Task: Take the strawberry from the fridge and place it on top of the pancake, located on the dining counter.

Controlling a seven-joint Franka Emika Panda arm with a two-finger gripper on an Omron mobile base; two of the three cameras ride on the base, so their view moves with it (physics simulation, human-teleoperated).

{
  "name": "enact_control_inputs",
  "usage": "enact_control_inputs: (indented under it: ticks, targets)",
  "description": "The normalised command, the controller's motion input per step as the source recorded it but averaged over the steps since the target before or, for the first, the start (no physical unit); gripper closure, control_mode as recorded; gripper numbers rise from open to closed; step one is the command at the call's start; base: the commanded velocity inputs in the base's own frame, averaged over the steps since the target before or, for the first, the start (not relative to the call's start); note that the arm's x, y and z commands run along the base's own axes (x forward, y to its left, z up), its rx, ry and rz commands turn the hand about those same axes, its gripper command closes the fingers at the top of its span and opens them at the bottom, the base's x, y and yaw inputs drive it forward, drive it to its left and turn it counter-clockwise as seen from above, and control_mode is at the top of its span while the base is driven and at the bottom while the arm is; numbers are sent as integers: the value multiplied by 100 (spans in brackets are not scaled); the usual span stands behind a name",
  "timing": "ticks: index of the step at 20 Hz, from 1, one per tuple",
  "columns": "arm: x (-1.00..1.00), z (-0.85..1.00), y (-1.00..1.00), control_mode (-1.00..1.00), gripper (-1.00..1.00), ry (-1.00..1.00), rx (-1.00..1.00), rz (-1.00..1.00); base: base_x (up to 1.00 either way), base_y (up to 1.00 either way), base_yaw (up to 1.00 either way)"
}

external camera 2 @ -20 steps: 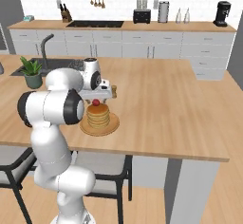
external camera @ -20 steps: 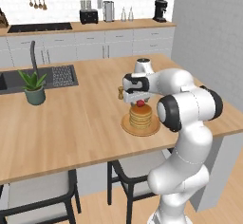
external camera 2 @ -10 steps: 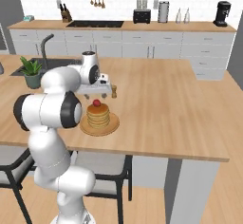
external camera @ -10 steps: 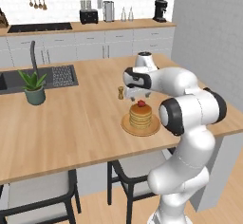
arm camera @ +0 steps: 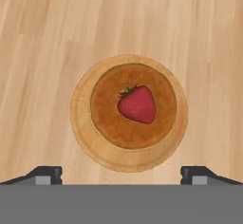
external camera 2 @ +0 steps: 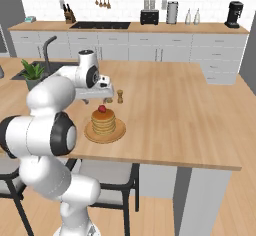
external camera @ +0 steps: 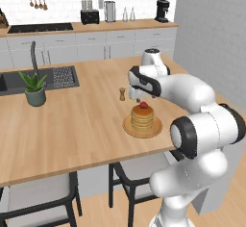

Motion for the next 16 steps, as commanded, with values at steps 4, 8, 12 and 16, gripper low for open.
enact_control_inputs:
  ticks: [4, 8, 12, 16]
  targets:
    - [-98, 5, 0, -100, -100, 0, 0, 0, 0, 0, 0]
    - [-100, 3, 6, -100, -100, 0, 0, -3, 0, 0, 0]
    - [-81, 5, 54, -100, -100, 0, 0, -1, 0, 0, 0]
    - [-68, 1, 84, -100, -100, 1, 0, -6, 0, 0, 0]
